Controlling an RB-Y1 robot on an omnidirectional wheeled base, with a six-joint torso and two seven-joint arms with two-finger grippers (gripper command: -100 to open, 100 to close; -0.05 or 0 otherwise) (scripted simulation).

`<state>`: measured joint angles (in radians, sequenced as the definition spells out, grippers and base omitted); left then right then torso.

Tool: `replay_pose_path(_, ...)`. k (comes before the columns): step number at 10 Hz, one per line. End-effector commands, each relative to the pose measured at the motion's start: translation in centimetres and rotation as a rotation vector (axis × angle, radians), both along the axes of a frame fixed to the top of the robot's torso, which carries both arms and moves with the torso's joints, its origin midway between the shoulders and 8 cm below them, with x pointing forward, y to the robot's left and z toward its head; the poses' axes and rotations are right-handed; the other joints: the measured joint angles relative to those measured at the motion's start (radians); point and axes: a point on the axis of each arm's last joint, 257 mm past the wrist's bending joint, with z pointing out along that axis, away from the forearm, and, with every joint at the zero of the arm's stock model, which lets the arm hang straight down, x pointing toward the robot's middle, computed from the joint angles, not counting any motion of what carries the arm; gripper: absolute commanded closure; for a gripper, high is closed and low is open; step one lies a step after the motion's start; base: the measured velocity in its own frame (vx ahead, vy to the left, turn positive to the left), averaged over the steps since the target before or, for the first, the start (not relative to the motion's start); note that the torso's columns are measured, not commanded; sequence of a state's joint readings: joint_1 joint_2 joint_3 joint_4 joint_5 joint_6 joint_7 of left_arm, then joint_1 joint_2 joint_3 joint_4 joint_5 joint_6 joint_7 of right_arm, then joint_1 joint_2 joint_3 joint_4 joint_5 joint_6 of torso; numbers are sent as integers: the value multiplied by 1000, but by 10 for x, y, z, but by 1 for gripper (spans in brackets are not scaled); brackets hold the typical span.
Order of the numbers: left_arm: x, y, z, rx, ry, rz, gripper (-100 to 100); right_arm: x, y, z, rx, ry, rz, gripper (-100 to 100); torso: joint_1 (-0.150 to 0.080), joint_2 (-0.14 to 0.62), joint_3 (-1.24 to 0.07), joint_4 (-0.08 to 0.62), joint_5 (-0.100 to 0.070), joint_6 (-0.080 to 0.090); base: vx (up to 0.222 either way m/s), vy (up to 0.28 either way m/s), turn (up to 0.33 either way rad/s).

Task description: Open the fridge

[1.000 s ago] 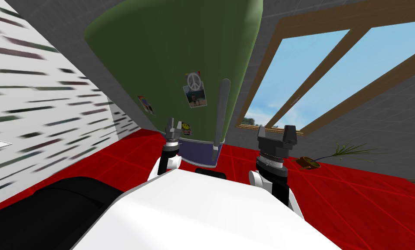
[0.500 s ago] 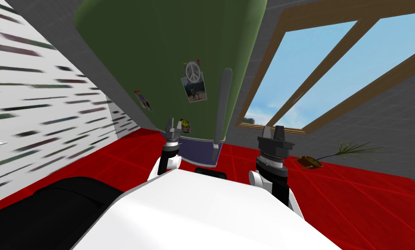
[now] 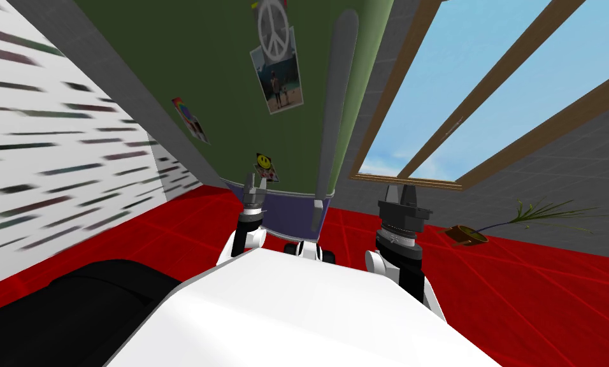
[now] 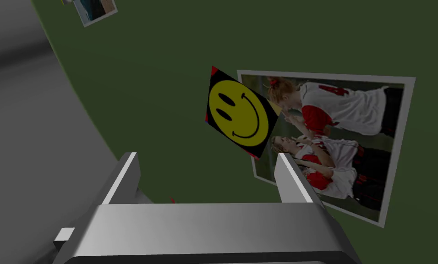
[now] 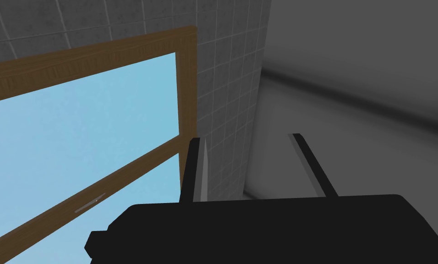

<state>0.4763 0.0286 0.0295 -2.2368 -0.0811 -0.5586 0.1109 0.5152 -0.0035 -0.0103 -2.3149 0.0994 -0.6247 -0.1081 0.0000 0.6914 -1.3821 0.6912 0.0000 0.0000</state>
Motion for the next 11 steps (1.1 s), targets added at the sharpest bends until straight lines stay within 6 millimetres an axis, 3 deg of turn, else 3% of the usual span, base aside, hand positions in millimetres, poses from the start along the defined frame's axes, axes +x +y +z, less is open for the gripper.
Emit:
replay_pose_path(1,4,-6,-8,56,18,-21,-100,0,0,0,0,0,0,0,-1,34,-69,33,0,0,-2,-55,2)
replay_pose_path(11,29,-11,-64,151,90,-14,-100,0,0,0,0,1,0,0,1,47,-94,47,0,0,-14,-104,2)
